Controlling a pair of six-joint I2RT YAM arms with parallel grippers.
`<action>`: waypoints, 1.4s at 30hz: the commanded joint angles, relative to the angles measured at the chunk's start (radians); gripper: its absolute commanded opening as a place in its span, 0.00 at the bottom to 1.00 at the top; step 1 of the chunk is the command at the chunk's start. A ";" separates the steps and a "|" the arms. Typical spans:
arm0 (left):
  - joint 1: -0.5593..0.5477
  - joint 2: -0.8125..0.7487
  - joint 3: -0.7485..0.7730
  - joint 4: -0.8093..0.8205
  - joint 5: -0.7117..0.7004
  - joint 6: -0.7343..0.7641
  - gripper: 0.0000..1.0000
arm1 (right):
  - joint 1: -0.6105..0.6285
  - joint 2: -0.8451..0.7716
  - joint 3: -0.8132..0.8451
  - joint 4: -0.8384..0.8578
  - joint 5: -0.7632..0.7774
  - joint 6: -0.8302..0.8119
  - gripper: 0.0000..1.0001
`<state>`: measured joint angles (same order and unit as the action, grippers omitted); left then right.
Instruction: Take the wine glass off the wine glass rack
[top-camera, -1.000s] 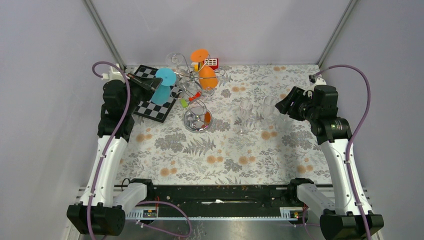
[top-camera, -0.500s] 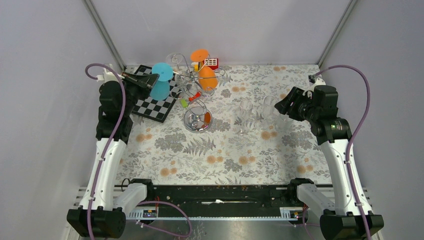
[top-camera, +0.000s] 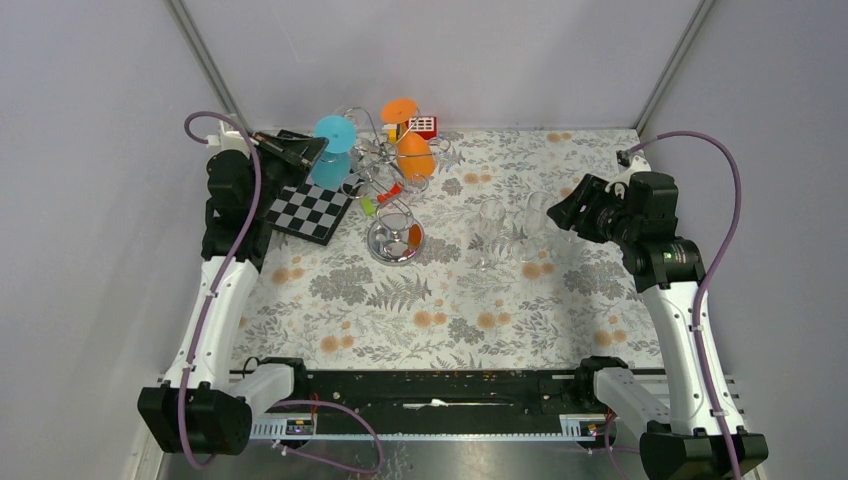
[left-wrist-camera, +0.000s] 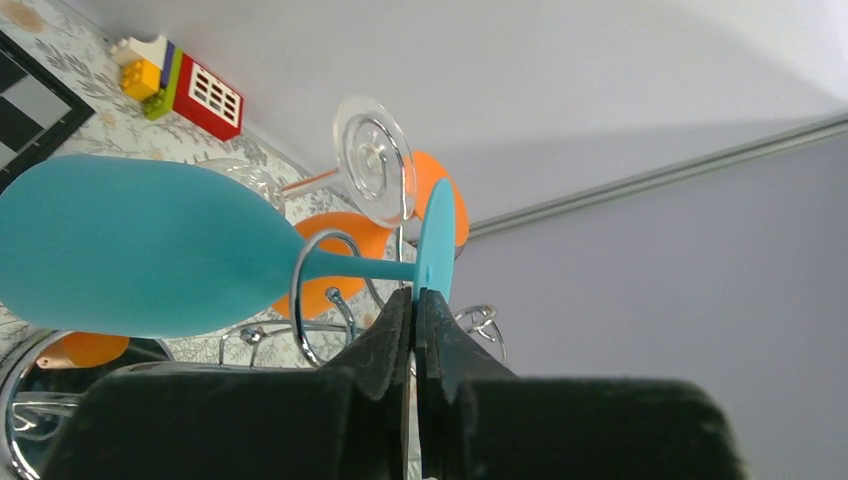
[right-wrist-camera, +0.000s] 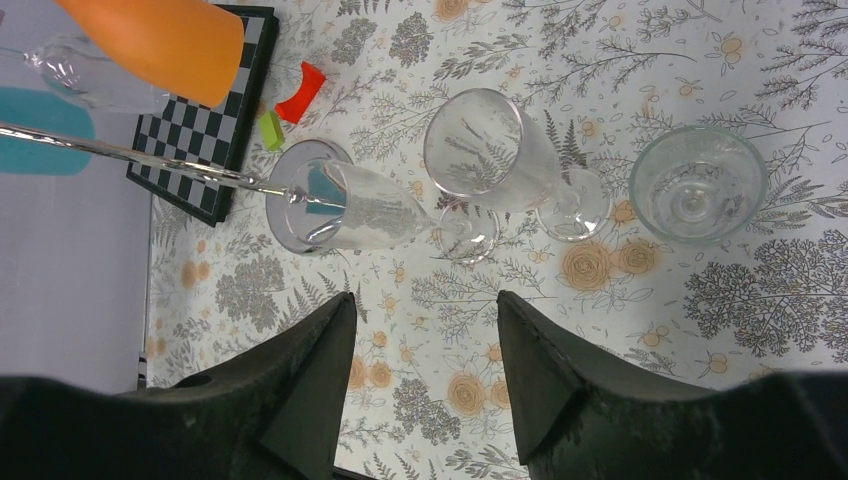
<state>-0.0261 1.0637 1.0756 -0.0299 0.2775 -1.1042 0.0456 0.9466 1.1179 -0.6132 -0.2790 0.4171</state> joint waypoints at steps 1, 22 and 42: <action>0.004 -0.023 0.036 0.114 0.116 0.008 0.00 | -0.003 -0.024 0.014 0.040 -0.023 0.004 0.61; 0.004 -0.242 0.093 -0.292 0.219 0.227 0.00 | -0.003 -0.164 0.042 0.082 -0.162 0.107 0.64; -0.008 -0.329 0.099 0.376 0.610 -0.210 0.00 | -0.003 -0.207 -0.011 0.336 -0.386 0.267 0.71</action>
<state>-0.0257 0.7235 1.2224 0.0227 0.7914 -1.1198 0.0456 0.7624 1.1172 -0.4122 -0.5865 0.6304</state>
